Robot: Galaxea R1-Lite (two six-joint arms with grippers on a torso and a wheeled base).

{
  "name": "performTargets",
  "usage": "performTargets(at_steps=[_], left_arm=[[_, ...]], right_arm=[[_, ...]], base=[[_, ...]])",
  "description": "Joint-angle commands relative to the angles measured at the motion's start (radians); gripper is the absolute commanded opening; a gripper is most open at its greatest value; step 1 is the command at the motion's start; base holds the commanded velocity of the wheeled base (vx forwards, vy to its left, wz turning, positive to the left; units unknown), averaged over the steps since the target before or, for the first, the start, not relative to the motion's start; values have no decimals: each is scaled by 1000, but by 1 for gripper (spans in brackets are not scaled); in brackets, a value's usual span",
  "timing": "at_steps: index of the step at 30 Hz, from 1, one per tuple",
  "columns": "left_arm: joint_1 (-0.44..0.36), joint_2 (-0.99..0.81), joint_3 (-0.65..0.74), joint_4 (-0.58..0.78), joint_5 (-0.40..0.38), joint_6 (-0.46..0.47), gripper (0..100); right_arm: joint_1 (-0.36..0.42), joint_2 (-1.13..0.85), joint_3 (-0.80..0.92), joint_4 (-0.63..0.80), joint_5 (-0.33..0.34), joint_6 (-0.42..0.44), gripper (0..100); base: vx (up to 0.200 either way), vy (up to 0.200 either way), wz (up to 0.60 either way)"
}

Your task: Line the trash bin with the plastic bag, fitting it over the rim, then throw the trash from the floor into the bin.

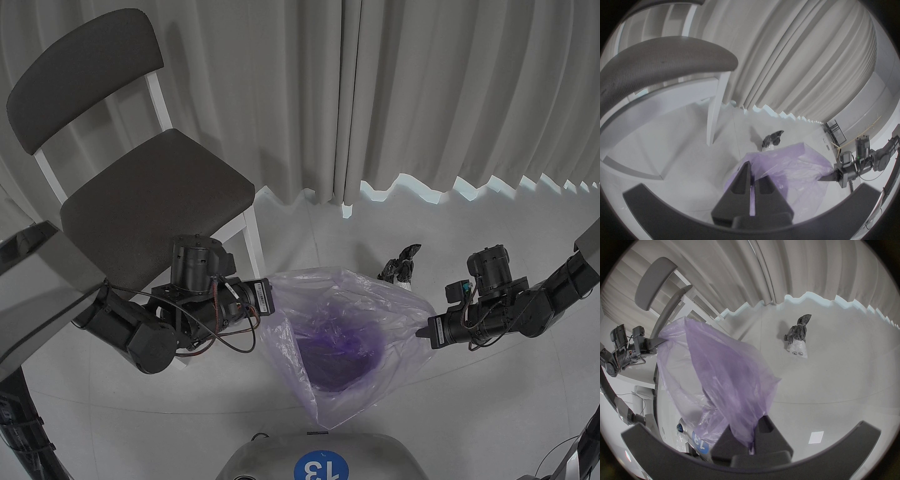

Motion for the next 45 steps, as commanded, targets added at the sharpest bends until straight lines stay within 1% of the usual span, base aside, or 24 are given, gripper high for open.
performTargets(at_steps=[1,4,7,8,13,16,18,20,25,30,35,39,42,45], left_arm=[[43,-6,41,-39,-6,0,0],[40,-9,43,-35,-8,-4,0],[22,-8,38,-30,-8,-23,0],[-1,0,21,-28,-8,-35,0],[-33,23,-20,-1,-6,-33,0],[-30,-2,-13,62,-6,-27,0],[-19,-49,3,123,-6,-27,0],[-10,-83,21,151,-9,-27,0],[10,-140,90,162,-21,-26,0],[2,-143,161,125,-23,-27,0],[-12,-92,213,8,-20,-23,0],[-7,-28,213,-93,-17,-15,0],[-3,11,204,-119,-17,2,0],[-3,69,158,-127,-17,14,0]], right_arm=[[53,4,-5,-23,-3,45,0],[53,16,-3,-60,-6,65,0],[45,33,0,-75,-8,65,0],[27,38,9,-77,-8,65,0],[-15,38,67,-77,-6,62,0],[-24,39,104,-77,-6,60,0],[-24,32,129,-77,-6,60,0],[-24,29,135,-77,-6,60,0],[-4,10,139,-67,-8,57,0],[11,24,162,-78,-9,58,0],[16,55,188,-136,-9,60,0],[13,90,195,-210,-11,62,0],[10,117,188,-233,-11,63,0],[4,159,165,-250,-9,63,0]], base=[[0,0,0],[0,0,0],[0,0,0],[0,0,0],[0,0,0],[0,0,0],[0,0,0],[0,0,0],[0,0,0],[0,0,0],[0,0,0],[0,0,0],[0,0,0],[0,0,0]])
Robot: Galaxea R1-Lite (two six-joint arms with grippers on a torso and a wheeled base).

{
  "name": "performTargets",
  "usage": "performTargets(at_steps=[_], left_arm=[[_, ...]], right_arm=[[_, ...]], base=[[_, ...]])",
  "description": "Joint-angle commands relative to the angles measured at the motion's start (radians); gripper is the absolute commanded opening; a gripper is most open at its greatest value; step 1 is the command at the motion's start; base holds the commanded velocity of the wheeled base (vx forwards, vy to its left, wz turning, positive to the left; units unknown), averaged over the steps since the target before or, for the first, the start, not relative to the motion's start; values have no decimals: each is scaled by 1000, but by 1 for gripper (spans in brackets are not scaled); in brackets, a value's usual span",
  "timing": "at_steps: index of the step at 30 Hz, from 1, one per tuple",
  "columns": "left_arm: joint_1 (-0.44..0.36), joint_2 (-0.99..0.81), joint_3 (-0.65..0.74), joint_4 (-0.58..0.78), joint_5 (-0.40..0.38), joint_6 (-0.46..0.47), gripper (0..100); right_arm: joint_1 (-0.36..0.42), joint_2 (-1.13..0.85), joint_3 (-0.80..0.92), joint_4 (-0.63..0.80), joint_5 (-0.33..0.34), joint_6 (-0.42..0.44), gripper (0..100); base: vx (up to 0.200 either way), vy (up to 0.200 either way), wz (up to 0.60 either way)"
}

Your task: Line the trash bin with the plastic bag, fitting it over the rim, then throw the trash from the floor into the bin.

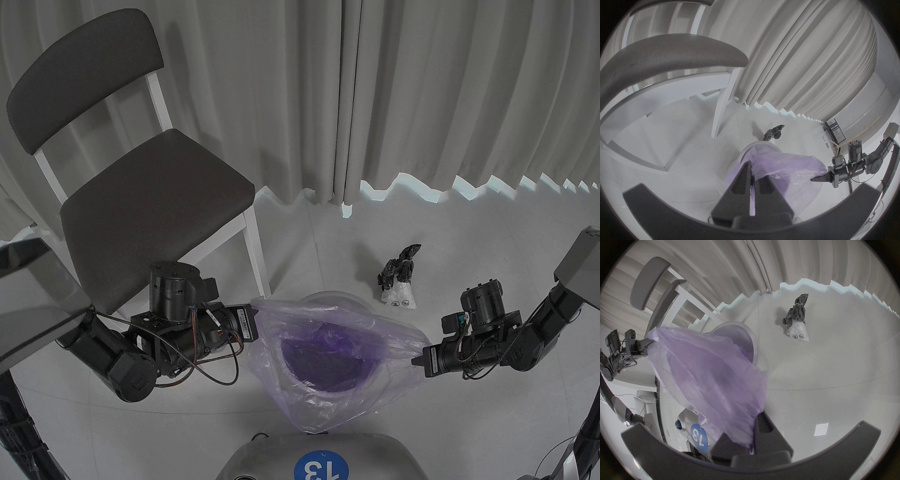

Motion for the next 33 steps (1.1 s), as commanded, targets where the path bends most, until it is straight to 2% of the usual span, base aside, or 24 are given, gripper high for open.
performTargets(at_steps=[1,6,8,14,20,28,33], left_arm=[[2,114,-69,-12,2,10,0],[-9,180,-169,2,0,12,0],[-27,209,-235,13,-2,10,0],[-26,215,-281,25,-5,10,0],[-24,211,-313,25,-3,10,0],[-18,232,-310,25,3,4,0],[-8,237,-237,0,2,-19,0]], right_arm=[[-8,79,-32,-25,-1,2,0],[-33,111,-77,-31,1,-1,0],[-70,114,-104,-23,2,-1,0],[-130,104,-115,-27,10,-2,0],[-145,85,-143,-22,10,-1,0],[-150,85,-143,-19,15,-2,0],[-140,90,-127,-17,15,-7,0]], base=[[0,0,0],[0,0,0],[0,0,0],[0,0,0],[0,0,0],[0,0,0],[0,0,0]])
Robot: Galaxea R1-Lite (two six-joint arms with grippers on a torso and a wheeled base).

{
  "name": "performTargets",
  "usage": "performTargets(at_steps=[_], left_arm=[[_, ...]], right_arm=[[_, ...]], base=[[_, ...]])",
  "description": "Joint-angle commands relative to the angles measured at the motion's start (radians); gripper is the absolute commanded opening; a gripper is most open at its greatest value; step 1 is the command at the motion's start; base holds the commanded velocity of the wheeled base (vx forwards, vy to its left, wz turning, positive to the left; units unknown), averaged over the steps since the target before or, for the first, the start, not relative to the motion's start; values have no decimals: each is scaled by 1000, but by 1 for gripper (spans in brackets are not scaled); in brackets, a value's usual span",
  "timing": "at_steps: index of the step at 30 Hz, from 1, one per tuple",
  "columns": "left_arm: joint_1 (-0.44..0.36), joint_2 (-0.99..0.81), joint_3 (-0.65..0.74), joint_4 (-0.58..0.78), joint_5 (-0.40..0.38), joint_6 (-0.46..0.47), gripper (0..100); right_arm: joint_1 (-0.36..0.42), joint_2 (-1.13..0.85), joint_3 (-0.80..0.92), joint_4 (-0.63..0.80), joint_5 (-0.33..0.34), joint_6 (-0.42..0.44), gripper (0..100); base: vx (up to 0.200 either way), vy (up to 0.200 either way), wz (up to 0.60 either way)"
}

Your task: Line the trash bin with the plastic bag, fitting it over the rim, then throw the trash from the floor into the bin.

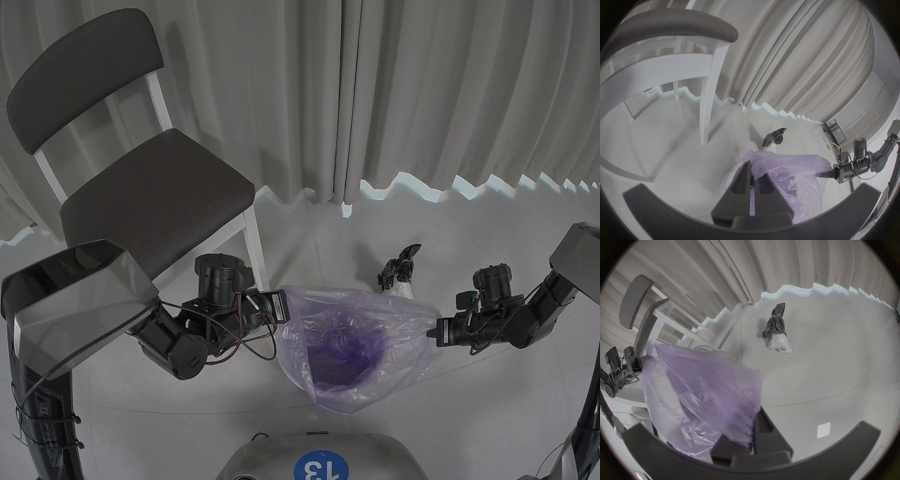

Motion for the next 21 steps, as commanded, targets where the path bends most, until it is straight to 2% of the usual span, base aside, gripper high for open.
performTargets(at_steps=[1,4,6,7,11,17,21], left_arm=[[10,9,49,-15,-2,-14,0],[36,37,133,-86,-1,-64,0],[43,37,155,-109,-4,-67,0],[62,40,208,-181,-13,-63,0],[70,43,237,-210,-19,-60,0],[59,93,158,-207,-35,-57,0],[43,142,52,-187,-35,-57,0]], right_arm=[[8,4,12,0,0,-2,0],[40,4,43,-3,2,-4,0],[50,4,53,-5,2,-4,0],[79,1,79,-11,0,-2,0],[117,-5,105,-12,0,-1,0],[117,7,84,-15,0,7,0],[63,41,38,-14,0,6,0]], base=[[0,0,0],[0,0,0],[0,0,0],[0,0,0],[0,0,0],[0,0,0],[0,0,0]])
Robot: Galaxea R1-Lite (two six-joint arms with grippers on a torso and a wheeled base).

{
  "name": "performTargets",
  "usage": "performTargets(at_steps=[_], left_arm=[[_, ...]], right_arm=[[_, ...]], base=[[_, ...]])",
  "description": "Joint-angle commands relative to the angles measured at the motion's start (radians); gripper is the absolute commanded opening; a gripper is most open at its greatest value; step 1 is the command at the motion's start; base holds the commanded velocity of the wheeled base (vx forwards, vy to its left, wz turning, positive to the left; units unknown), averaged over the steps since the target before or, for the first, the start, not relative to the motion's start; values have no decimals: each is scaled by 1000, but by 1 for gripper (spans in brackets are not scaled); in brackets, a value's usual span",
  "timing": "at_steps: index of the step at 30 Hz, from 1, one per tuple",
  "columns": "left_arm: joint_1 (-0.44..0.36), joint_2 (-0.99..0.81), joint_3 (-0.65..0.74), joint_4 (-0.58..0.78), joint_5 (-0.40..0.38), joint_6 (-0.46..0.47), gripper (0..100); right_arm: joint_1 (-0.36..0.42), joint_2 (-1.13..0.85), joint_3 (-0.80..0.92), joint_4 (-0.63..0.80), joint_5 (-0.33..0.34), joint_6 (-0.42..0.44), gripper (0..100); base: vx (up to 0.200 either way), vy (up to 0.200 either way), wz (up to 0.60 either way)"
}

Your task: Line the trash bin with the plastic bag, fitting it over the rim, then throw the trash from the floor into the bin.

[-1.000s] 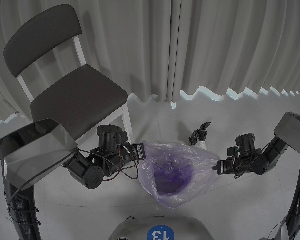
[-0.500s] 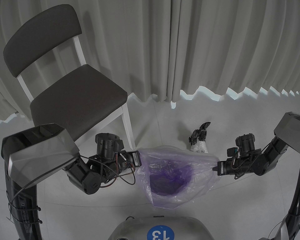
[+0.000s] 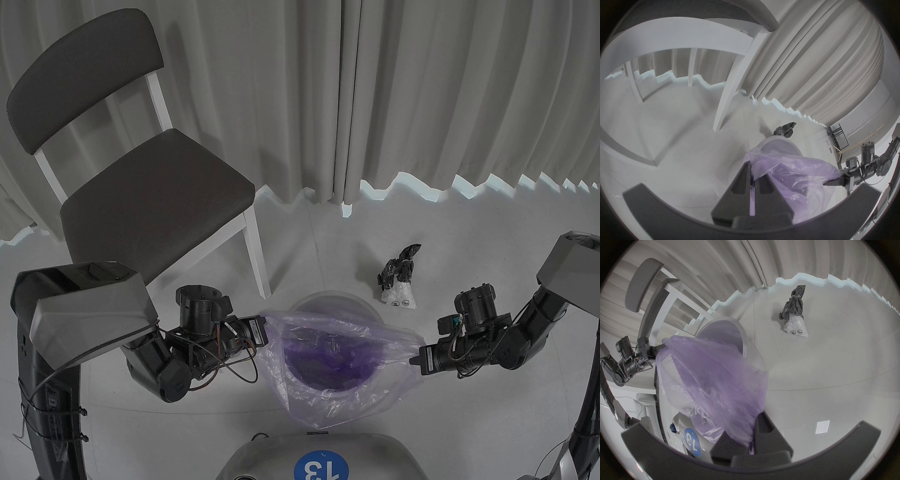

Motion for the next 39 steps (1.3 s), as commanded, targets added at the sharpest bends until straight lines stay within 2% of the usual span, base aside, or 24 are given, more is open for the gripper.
performTargets(at_steps=[1,2,7,11,15,18,31,39], left_arm=[[-17,71,-97,15,0,0,0],[-35,80,-145,49,1,0,0],[-90,74,-186,98,9,-1,0],[-113,71,-188,98,9,-1,0],[-109,80,-194,98,9,-3,0],[-104,86,-196,98,9,-4,0],[5,138,-179,97,-5,-3,0],[9,100,-159,103,-6,0,0]], right_arm=[[-46,35,-44,1,1,1,0],[-77,50,-69,4,2,-1,0],[-153,59,-110,13,24,-5,0],[-192,53,-121,15,44,-7,0],[-198,52,-118,18,44,-7,0],[-193,52,-115,18,44,-7,0],[-1,26,-41,7,42,4,0],[0,-8,-31,9,44,4,0]], base=[[0,0,0],[0,0,0],[0,0,0],[0,0,0],[0,0,0],[0,0,0],[0,0,0],[0,0,0]])
